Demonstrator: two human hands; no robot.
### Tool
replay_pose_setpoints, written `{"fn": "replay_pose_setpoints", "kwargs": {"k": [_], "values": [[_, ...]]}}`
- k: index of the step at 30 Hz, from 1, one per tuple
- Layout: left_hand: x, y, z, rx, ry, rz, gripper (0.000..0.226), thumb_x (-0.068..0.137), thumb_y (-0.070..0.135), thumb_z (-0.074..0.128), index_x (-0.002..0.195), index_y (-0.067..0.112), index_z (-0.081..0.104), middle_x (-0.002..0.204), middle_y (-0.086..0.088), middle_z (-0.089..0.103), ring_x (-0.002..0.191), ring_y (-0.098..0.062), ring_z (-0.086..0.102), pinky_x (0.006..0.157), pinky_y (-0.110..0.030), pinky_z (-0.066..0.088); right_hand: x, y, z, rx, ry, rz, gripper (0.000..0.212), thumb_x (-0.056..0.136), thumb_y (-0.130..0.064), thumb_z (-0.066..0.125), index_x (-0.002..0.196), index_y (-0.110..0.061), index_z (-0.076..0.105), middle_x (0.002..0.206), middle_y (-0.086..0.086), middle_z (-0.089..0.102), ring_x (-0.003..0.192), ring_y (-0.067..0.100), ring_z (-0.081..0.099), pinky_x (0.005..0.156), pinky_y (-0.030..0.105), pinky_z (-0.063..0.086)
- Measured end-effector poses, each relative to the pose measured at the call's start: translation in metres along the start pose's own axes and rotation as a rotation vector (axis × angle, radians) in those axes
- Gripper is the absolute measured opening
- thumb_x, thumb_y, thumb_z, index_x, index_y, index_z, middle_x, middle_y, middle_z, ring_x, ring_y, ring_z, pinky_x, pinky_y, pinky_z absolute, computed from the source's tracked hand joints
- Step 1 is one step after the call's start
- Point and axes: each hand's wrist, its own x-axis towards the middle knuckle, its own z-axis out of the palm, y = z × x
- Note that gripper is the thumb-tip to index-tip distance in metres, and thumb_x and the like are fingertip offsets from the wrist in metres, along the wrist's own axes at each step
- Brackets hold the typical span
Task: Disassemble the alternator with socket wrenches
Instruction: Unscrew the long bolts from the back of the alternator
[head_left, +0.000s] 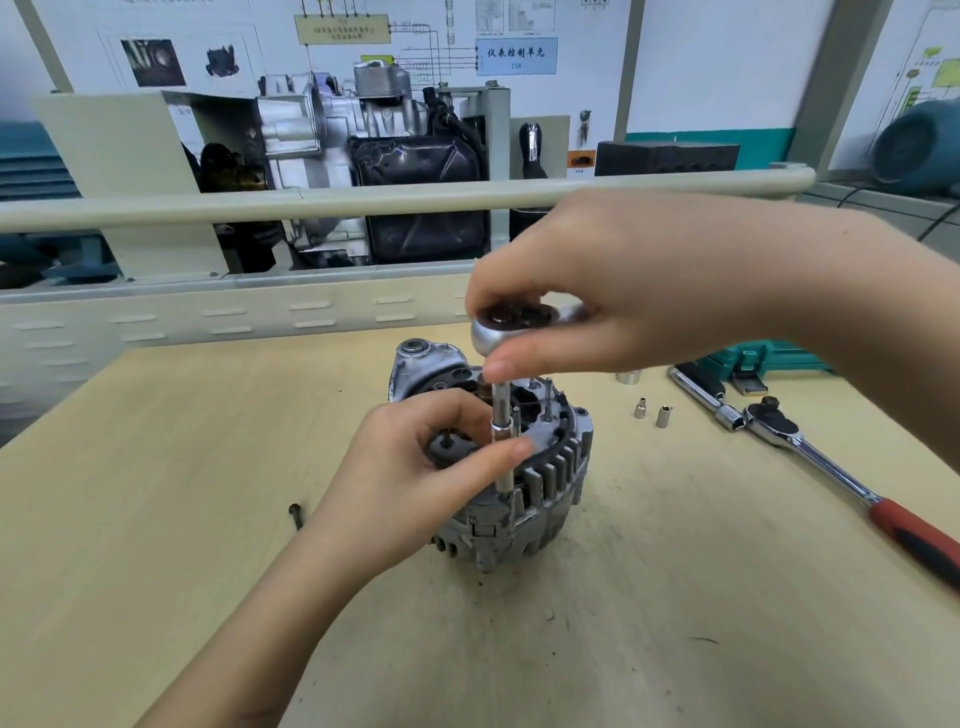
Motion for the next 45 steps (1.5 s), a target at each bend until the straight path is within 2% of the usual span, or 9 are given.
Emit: {"fn": "replay_pose_setpoints", "kwargs": {"k": [4, 7, 12, 21, 26, 30, 36, 40, 45], "values": [[0.000, -0.003, -0.004, -0.031, -0.119, -0.014, 0.010, 0.076, 0.039, 0.064, 0.082, 0.032, 0.069, 0.087, 0.021, 0.069, 0.083, 0.005, 0.063, 0.068, -0.011, 0.048, -0.001, 0.002, -0.001, -0.006, -0.030, 0.006, 0.044, 0.079, -0.051, 0.036, 0.092, -0.015, 0.060, 0.074, -0.008, 0.056, 0.068, 0.009, 0.047, 0.062, 0.023, 0.037], [0.000, -0.002, -0.002, 0.001, -0.063, 0.029, 0.019, 0.073, 0.042, 0.063, 0.068, 0.024, 0.066, 0.074, 0.010, 0.069, 0.072, -0.006, 0.064, 0.060, -0.016, 0.049, -0.001, 0.000, -0.002, -0.010, -0.028, 0.009, 0.045, 0.078, -0.051, 0.036, 0.093, -0.016, 0.060, 0.076, -0.008, 0.058, 0.068, 0.010, 0.048, 0.063, 0.026, 0.037], [0.000, -0.001, 0.004, 0.037, 0.054, 0.033, 0.024, 0.067, 0.032, 0.072, 0.056, 0.031, 0.051, 0.052, 0.022, 0.055, 0.053, 0.006, 0.052, 0.053, -0.003, 0.035, 0.001, -0.002, -0.002, -0.080, -0.007, 0.041, 0.052, 0.071, -0.064, 0.032, 0.081, -0.018, 0.056, 0.063, -0.010, 0.050, 0.060, 0.009, 0.047, 0.055, 0.025, 0.035], [0.001, -0.003, -0.003, -0.066, -0.101, -0.031, 0.013, 0.074, 0.038, 0.067, 0.076, 0.026, 0.070, 0.083, 0.014, 0.070, 0.078, 0.002, 0.064, 0.064, -0.007, 0.047, -0.001, 0.005, 0.000, 0.039, 0.017, -0.009, 0.041, 0.088, -0.050, 0.044, 0.095, -0.014, 0.062, 0.077, -0.008, 0.059, 0.071, 0.008, 0.047, 0.065, 0.017, 0.036], [0.000, -0.001, 0.001, -0.010, -0.018, 0.001, 0.025, 0.069, 0.042, 0.069, 0.060, 0.019, 0.065, 0.065, 0.004, 0.066, 0.064, -0.013, 0.061, 0.054, -0.018, 0.044, 0.000, 0.003, 0.000, 0.024, 0.025, -0.015, 0.043, 0.085, -0.056, 0.041, 0.090, -0.018, 0.061, 0.073, -0.011, 0.056, 0.072, 0.008, 0.047, 0.064, 0.018, 0.037], [0.001, 0.002, 0.006, 0.010, 0.041, 0.020, 0.022, 0.068, 0.031, 0.069, 0.054, 0.029, 0.053, 0.050, 0.020, 0.053, 0.052, 0.004, 0.051, 0.051, -0.003, 0.034, -0.001, 0.000, -0.001, -0.058, 0.017, 0.039, 0.055, 0.072, -0.063, 0.033, 0.079, -0.015, 0.057, 0.064, -0.006, 0.053, 0.062, 0.011, 0.049, 0.056, 0.024, 0.033], [0.001, -0.002, 0.001, -0.030, -0.051, -0.022, 0.031, 0.073, 0.037, 0.070, 0.070, 0.007, 0.068, 0.073, -0.002, 0.066, 0.067, -0.014, 0.060, 0.056, -0.019, 0.047, 0.001, 0.002, 0.002, -0.014, 0.035, 0.025, 0.050, 0.078, -0.057, 0.036, 0.085, -0.014, 0.060, 0.068, -0.006, 0.056, 0.060, 0.009, 0.048, 0.056, 0.022, 0.033], [0.000, -0.003, -0.005, -0.106, -0.139, -0.042, 0.007, 0.077, 0.029, 0.065, 0.080, 0.030, 0.071, 0.086, 0.014, 0.071, 0.084, 0.002, 0.064, 0.067, -0.010, 0.048, -0.001, 0.007, 0.001, 0.063, 0.023, 0.004, 0.038, 0.086, -0.048, 0.047, 0.095, -0.015, 0.063, 0.080, -0.007, 0.061, 0.072, 0.009, 0.050, 0.064, 0.021, 0.039], [-0.001, -0.002, -0.001, -0.027, -0.028, 0.037, 0.010, 0.070, 0.036, 0.071, 0.066, 0.034, 0.062, 0.070, 0.017, 0.068, 0.069, 0.002, 0.063, 0.061, -0.008, 0.044, -0.001, 0.005, -0.001, 0.044, 0.019, -0.003, 0.044, 0.084, -0.059, 0.046, 0.089, -0.018, 0.062, 0.074, -0.012, 0.059, 0.073, 0.005, 0.050, 0.061, 0.020, 0.038]]}}
